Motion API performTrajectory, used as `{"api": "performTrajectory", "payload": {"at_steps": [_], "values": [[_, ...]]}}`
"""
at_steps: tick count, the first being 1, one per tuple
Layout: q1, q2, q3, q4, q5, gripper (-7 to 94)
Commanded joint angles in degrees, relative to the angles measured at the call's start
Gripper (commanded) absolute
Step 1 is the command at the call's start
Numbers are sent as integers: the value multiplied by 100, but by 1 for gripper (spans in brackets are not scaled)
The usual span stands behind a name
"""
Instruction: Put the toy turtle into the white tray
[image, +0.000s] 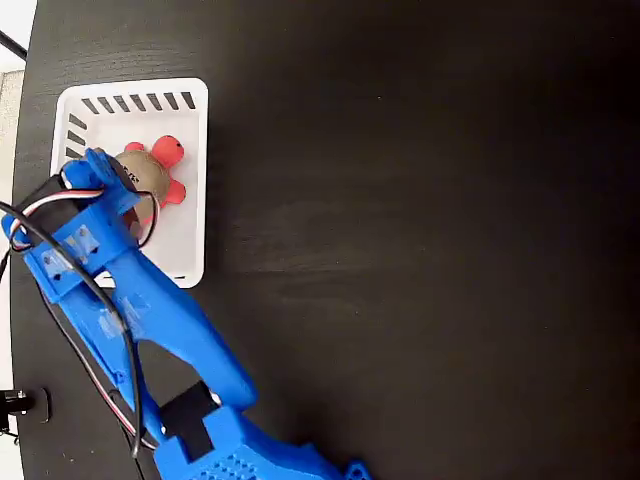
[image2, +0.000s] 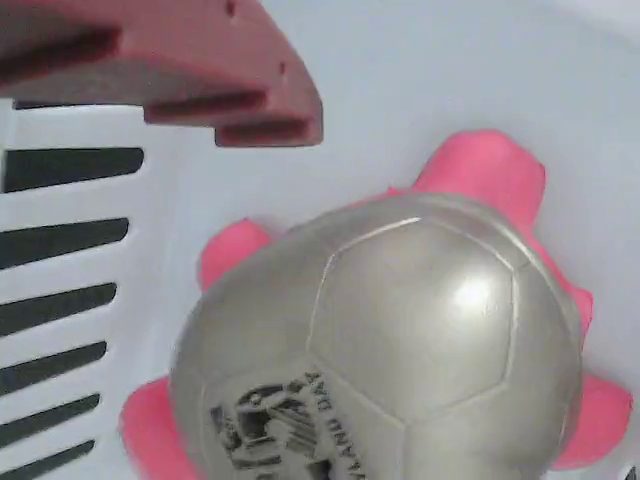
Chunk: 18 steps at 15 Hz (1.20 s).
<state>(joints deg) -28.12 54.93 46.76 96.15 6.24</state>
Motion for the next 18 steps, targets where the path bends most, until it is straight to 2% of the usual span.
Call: {"api": "performTrajectory", "payload": {"at_steps": [1,4,5,11,14,15,18], "values": [[97,1213,-308,185,-44,54],[431,1758,-246,202,-141,6],[545,2004,-193,202,-158,0],[1397,4351,914,141,-492,0],[1934,6372,3296,-738,-800,0],[2057,6864,4061,-896,-809,0],[2188,8446,6741,-2013,-677,0]]}}
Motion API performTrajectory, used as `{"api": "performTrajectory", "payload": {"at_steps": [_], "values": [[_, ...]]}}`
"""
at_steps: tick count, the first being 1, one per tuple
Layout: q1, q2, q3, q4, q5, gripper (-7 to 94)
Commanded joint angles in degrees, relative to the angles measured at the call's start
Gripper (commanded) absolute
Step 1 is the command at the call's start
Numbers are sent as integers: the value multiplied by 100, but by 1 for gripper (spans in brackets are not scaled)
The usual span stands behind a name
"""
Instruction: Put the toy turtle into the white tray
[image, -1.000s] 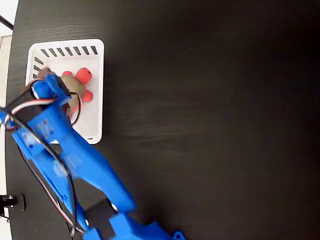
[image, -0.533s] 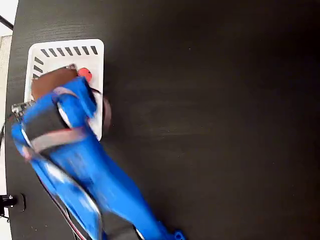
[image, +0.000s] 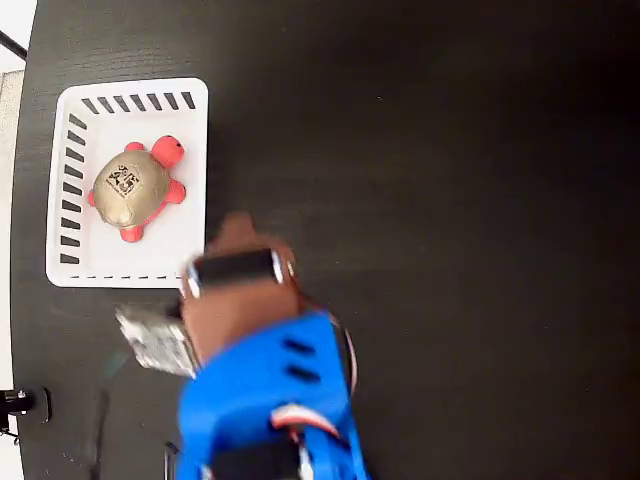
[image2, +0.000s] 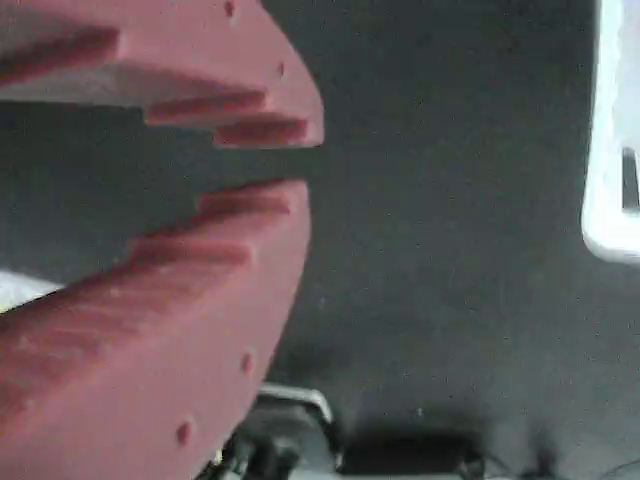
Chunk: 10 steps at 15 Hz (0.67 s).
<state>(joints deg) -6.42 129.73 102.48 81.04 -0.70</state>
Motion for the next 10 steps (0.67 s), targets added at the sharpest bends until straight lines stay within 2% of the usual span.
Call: {"api": "performTrajectory", "payload": {"at_steps": [1,4,6,10], "values": [[-26,1485,1951,-765,132,0],[-237,3006,3806,-1187,483,0],[-149,3788,4649,-1283,396,0],[18,4746,5528,-1028,343,0]]}}
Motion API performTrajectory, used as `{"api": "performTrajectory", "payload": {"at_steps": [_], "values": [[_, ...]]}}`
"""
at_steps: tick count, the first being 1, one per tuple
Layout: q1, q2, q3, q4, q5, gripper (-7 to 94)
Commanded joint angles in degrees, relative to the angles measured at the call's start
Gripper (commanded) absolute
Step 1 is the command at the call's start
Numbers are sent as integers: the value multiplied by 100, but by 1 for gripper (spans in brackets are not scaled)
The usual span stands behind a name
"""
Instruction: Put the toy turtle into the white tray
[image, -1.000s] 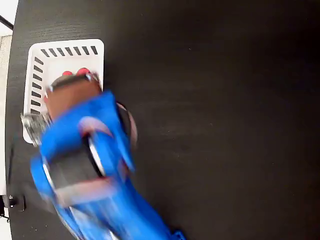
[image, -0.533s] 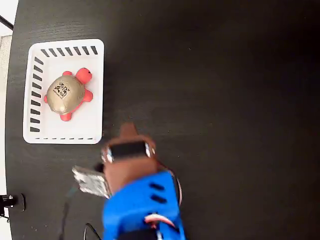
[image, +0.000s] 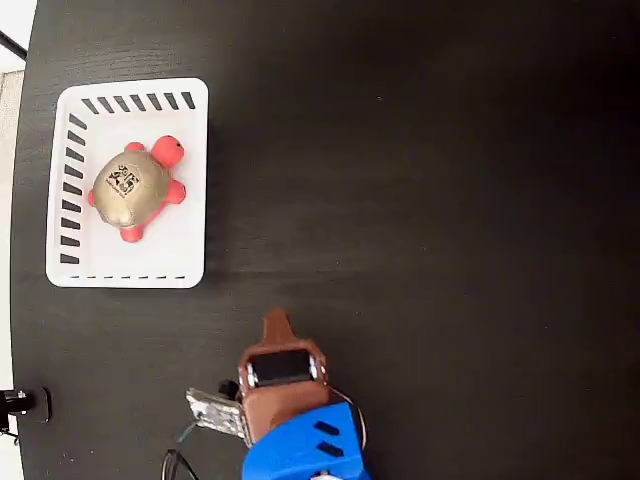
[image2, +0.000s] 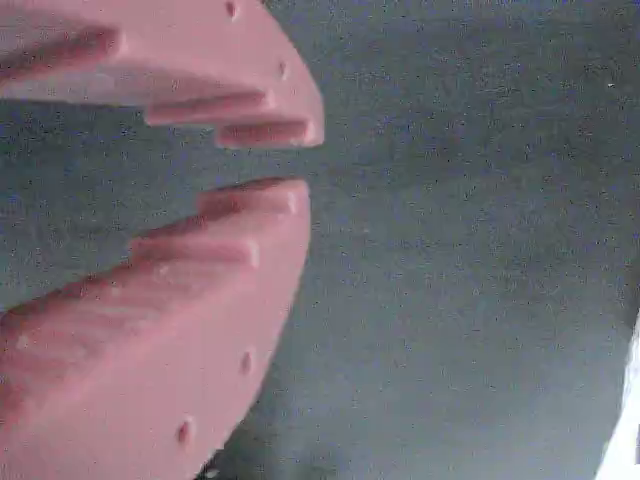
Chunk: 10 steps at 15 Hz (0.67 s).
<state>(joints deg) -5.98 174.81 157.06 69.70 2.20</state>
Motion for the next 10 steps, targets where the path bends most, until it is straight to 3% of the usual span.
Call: {"api": "performTrajectory", "payload": {"at_steps": [1,10], "values": [[-44,422,237,149,105,0],[44,1134,1020,264,272,0]]}}
